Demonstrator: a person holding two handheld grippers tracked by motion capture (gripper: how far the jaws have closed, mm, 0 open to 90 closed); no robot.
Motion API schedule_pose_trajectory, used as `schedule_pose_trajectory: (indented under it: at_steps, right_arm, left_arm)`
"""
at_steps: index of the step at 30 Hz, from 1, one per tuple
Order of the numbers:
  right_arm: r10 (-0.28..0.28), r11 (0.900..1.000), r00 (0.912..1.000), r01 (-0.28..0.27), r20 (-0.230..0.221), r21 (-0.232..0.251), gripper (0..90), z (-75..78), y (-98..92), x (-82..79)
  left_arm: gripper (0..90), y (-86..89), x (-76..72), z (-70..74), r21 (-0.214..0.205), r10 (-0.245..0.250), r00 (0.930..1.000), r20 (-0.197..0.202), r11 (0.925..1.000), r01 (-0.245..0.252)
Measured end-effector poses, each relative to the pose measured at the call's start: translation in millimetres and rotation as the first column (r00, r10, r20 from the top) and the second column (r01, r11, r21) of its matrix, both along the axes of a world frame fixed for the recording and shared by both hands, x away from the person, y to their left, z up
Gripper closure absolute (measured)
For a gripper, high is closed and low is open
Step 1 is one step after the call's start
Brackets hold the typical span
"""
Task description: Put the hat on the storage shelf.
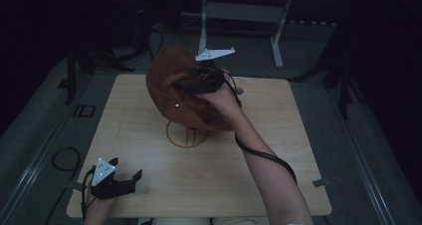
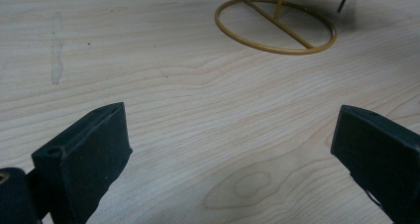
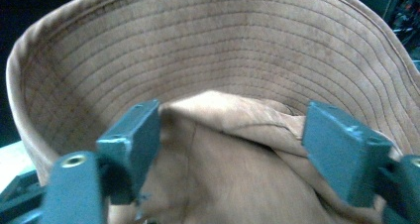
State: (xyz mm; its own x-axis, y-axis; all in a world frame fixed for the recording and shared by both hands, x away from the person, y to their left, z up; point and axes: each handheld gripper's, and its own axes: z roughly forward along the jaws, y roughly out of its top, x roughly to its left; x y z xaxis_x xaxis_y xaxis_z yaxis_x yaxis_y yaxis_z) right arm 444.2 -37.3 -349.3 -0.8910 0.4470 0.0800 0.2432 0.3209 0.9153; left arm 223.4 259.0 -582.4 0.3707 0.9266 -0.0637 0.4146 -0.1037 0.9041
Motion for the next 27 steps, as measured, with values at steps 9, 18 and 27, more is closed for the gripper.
schedule_pose_trajectory:
  at_steps: [9,18,27]
  right_arm:
    - [-0.003,0.9998,0.9984,0.005,0.056,-0.018,14.6,-1.0,-18.3,-7.4]
    - [-0.045,0.9990,0.9952,0.045,0.086,0.005,14.5,-9.9,-52.8,-11.3]
    - [-0.087,0.9962,0.9939,0.086,0.068,0.013,14.4,-25.9,-91.6,-16.6]
  left_arm:
    - [2.1,0.5,0.5,-1.3,-0.006,0.005,1.0000,-0.005,1.0000,-0.005]
    - [2.2,0.0,1.1,-2.2,-0.002,0.009,0.9999,-0.008,1.0000,-0.009]
    - [2.1,-0.4,1.1,-2.0,-0.002,0.014,0.9999,-0.005,0.9999,-0.014]
